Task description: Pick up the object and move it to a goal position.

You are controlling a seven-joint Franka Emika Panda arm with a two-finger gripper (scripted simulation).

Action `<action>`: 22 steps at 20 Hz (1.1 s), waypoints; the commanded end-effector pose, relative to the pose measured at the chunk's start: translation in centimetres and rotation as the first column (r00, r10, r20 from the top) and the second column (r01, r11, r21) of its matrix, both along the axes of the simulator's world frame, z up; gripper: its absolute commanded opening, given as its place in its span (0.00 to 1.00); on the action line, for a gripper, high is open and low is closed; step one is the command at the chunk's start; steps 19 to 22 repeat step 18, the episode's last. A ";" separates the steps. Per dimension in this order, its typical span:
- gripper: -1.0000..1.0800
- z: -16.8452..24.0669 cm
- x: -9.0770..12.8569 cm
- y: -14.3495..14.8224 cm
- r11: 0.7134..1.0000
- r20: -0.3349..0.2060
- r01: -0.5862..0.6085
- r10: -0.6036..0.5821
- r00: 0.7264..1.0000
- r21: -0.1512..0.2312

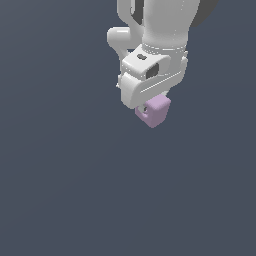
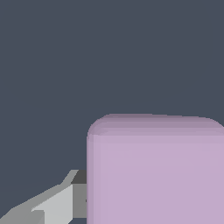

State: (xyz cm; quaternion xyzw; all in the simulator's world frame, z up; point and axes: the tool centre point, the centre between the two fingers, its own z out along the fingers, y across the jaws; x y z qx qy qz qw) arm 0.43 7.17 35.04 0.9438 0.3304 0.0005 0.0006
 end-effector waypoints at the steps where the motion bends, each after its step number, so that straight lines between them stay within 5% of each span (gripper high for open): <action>1: 0.00 1.8 0.4 1.1 1.000 -0.001 0.001 -0.001 1.000 0.000; 22: 0.00 6.5 1.6 3.8 1.000 -0.001 0.001 -0.001 1.000 0.001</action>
